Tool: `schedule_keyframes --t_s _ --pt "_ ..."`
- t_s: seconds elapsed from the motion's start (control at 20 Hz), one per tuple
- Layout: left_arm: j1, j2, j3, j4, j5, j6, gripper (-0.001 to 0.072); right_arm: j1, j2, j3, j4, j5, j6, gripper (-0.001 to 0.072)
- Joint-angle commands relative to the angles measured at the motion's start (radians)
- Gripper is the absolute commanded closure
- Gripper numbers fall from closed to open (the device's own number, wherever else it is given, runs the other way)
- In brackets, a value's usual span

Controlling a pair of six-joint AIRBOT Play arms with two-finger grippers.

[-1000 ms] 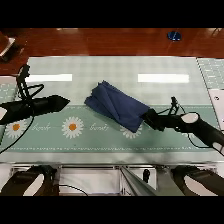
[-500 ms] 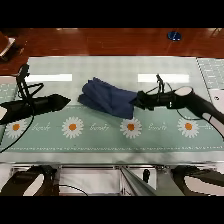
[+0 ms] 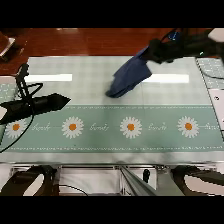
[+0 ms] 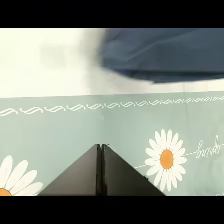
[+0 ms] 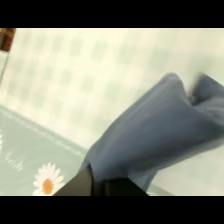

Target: Fold the shirts.

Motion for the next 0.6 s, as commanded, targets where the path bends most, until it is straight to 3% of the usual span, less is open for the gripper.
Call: schedule_keyframes --t_s 0.0,0.3,0.55 --pt "0.000 0.000 0.000 0.000 -0.002 0.000 0.0690 -0.119 0.017 0.174 -0.121 0.136 0.091 0.0690" --pt "0.000 0.000 0.000 0.000 -0.002 0.000 0.0690 -0.466 0.113 0.194 -0.123 0.251 0.166 0.0690" --pt "0.000 0.000 0.000 -0.001 -0.002 0.000 0.0690 -0.696 0.177 0.193 -0.200 0.446 0.228 0.0690"
